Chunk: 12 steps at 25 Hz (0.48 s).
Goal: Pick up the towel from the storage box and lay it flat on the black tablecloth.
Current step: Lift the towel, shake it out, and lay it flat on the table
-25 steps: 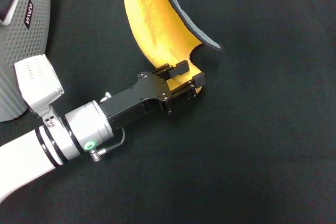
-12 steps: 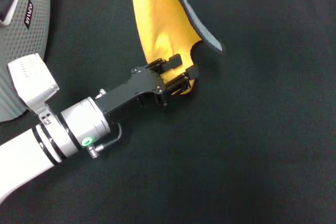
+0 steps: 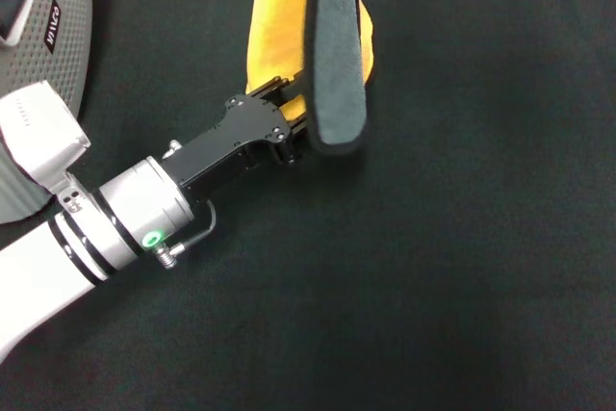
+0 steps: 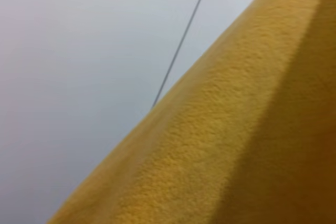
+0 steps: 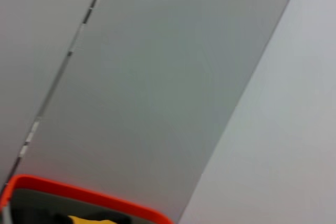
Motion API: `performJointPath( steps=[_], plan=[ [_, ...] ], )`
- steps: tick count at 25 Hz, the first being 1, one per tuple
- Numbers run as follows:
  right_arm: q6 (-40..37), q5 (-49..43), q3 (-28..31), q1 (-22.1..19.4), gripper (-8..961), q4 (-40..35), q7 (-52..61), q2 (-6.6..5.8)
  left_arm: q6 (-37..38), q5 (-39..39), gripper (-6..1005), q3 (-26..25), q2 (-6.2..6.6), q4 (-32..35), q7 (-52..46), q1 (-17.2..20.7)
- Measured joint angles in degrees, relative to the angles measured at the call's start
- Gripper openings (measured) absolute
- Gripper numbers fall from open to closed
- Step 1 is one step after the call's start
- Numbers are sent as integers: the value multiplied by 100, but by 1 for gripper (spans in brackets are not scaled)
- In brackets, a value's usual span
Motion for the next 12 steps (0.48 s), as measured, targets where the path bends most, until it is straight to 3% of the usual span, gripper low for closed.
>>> performJointPath(
  steps=[12],
  plan=[
    [518, -349, 2, 175, 13, 19, -8, -12, 178, 83, 581, 116, 0, 84, 0, 104]
  ],
)
